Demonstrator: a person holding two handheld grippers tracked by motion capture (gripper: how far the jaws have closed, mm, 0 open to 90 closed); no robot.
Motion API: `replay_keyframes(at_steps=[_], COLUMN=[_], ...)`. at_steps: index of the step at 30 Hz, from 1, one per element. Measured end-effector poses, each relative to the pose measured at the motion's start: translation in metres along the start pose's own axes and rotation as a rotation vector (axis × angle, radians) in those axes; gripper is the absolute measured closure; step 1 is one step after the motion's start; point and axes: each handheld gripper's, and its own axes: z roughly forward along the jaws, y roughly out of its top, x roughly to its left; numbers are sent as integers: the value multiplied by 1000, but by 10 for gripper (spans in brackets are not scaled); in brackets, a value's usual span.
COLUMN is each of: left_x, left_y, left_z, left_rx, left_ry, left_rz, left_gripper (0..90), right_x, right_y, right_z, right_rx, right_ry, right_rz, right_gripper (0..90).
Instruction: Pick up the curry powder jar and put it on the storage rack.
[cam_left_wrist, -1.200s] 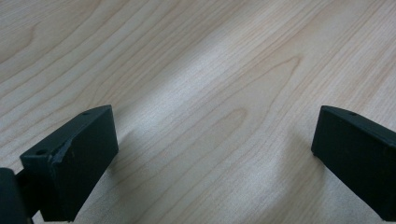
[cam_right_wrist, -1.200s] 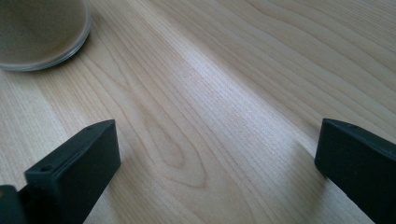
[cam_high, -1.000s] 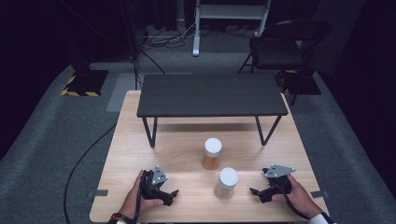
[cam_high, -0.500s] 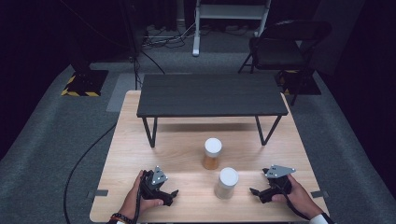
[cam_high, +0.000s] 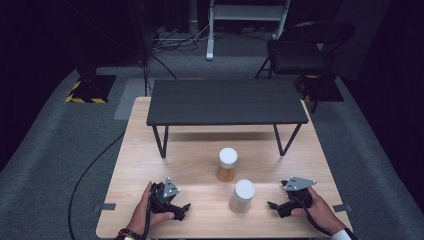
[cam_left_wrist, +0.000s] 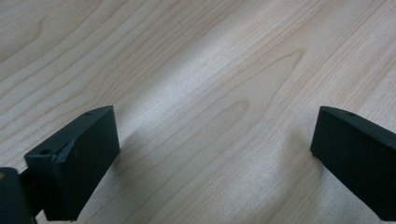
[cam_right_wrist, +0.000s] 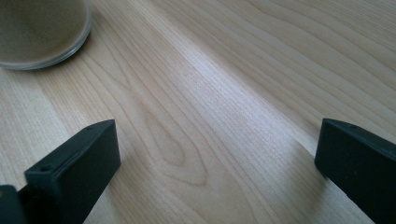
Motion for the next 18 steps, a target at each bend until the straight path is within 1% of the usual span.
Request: replay_keyframes(at_steps=[7,11,13,15,17,18], left_x=[-2,-1,0,-1,-2,-2], left_y=[-1,-2,-3,-1,-1,-1], left_z=[-1,-2,-3,-4,-5,-6], left_rx=[-19,-39,-50,-57,-79,-90], left_ry=[6,3,-2,-4,-7,-11], left_rz=[17,8,-4,8,3,8], left_gripper=[20,17,18,19,19,19], right_x=[0,0,0,0,0,0], right_y=[0,0,0,0,0,0], right_z=[0,0,0,0,0,0], right_rx=[0,0,0,0,0,0], right_ry=[0,0,0,0,-1,-1], right_rz=[0,0,0,0,0,0], right_gripper=[0,0,0,0,0,0])
